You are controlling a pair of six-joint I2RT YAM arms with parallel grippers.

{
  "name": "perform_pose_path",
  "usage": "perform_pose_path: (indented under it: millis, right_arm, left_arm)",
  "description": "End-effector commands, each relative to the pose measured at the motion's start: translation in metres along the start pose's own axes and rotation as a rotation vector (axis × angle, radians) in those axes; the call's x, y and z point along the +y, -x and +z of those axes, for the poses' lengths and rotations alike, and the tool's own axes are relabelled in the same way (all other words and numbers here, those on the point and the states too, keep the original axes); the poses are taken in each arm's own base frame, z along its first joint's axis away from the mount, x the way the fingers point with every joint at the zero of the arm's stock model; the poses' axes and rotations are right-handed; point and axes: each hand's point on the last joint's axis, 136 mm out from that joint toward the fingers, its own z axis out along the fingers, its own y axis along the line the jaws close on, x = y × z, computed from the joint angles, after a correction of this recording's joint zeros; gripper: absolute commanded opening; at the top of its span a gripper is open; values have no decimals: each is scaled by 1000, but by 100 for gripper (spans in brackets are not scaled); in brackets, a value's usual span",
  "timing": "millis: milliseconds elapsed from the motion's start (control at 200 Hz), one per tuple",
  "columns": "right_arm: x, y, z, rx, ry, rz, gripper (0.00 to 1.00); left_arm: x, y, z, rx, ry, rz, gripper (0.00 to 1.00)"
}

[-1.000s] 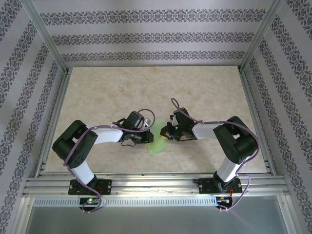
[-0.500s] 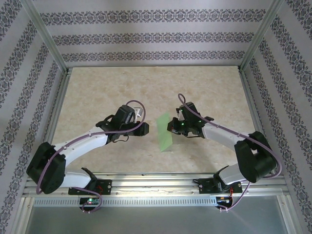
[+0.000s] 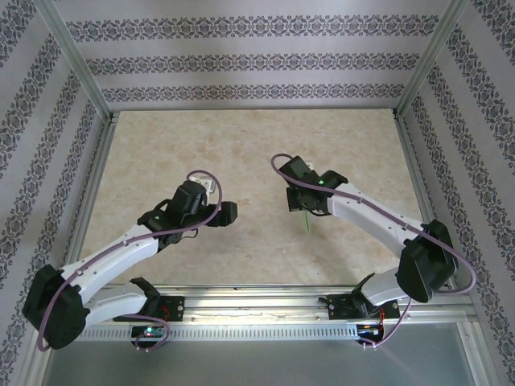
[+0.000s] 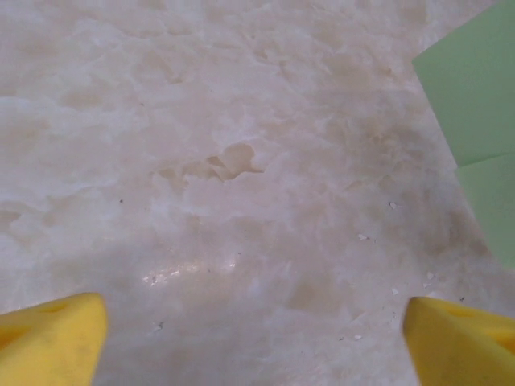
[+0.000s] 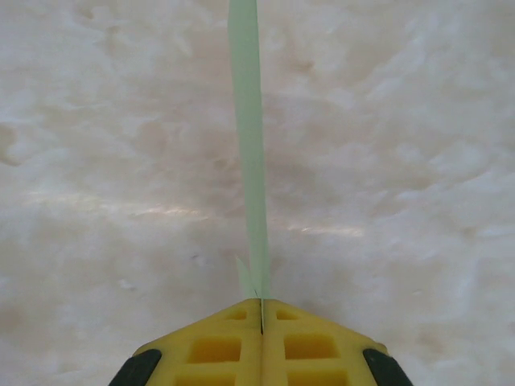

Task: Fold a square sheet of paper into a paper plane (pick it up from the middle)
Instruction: Turn over the paper at the center of the table.

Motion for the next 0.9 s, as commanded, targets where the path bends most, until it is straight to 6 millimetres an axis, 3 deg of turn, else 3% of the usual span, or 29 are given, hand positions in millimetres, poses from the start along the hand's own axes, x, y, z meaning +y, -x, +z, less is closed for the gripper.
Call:
perform_pose_path:
  millis: [0, 160, 365, 575, 660, 744, 894]
  right_arm:
    - [-29, 3, -1, -7, -261, -132, 0]
    - [-1, 9, 14, 5, -309, -203, 0]
    - [53, -4, 42, 106, -300, -269, 0]
    - [126, -22, 58, 212, -69, -272, 5]
    - [149, -25, 57, 234, 53, -235, 18]
    - [164, -23, 51, 235, 177, -185, 29]
    - [178, -15, 28, 224, 436, -102, 48]
  left_arm:
    - [13, 13, -10, -113, 17, -70, 100]
    - [31, 13, -28, -155, 77, -117, 100]
    - [60, 9, -52, -227, 192, -179, 100]
    - [55, 15, -63, -270, 146, -176, 100]
    - [61, 13, -65, -260, 186, -199, 100]
    - [57, 14, -63, -272, 152, -203, 92]
    - [46, 12, -52, -238, 86, -213, 89]
